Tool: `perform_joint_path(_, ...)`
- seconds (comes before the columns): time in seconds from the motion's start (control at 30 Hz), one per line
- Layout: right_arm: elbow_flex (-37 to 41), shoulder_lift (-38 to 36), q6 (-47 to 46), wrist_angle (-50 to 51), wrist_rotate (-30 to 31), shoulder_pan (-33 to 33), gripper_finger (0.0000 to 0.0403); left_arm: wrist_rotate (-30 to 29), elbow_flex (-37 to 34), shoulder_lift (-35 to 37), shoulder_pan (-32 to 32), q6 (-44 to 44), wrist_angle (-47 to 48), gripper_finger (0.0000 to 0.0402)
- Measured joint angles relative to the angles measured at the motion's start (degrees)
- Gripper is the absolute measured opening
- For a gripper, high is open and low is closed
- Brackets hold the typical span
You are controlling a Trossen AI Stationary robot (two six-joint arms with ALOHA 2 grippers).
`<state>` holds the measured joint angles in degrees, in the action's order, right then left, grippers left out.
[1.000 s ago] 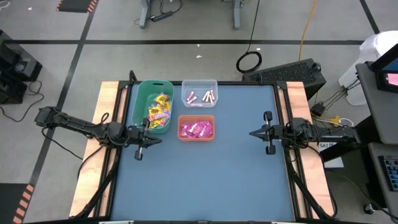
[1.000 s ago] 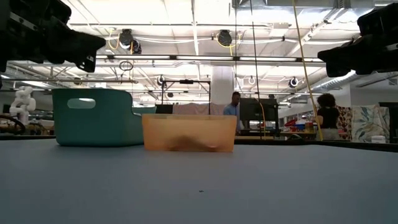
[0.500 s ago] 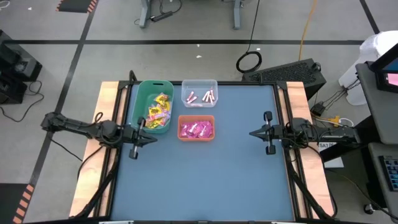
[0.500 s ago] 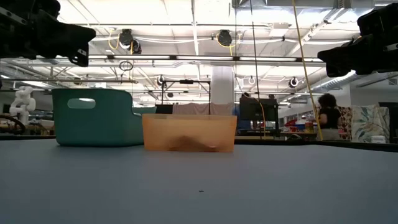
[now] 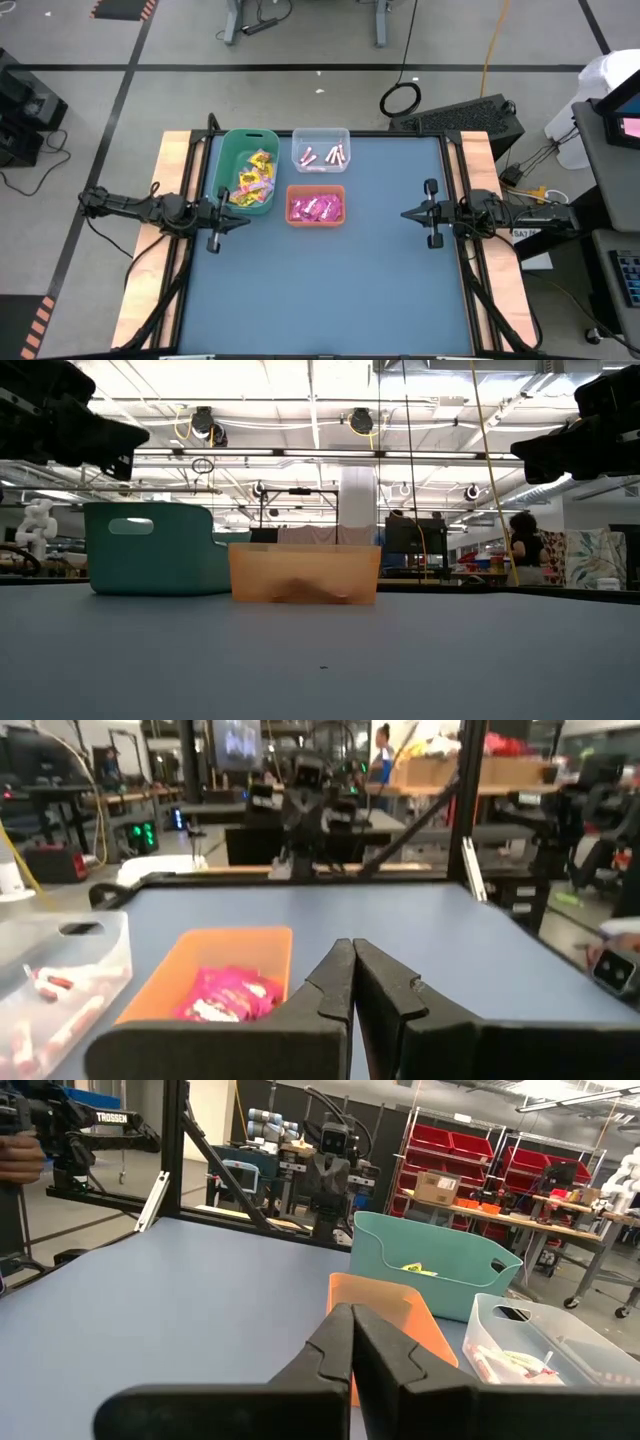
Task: Sort candy
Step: Return to Home Position
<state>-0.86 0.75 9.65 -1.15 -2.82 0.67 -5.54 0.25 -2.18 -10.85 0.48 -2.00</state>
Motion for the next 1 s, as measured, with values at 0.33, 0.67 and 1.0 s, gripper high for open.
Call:
perform_joint_path(0.33, 0.00, 0.02, 0.00, -0.02, 0.02, -0.01, 0.0000, -0.44, -0.02, 1.63, 3.30, 1.83, 0.15, 0.0012)
perform_joint_path(0.67, 0.00, 0.02, 0.00, -0.15, -0.01, -0.01, 0.0000, 5.33, -0.02, 1.10, 8.24, -1.62, 1.26, 0.0012)
perform_joint_path(1.0, 0.02, 0.02, 0.02, -0.22, -0.01, -0.02, 0.0000, 5.26, 0.00, 0.16, 8.22, -1.57, 1.16, 0.0012)
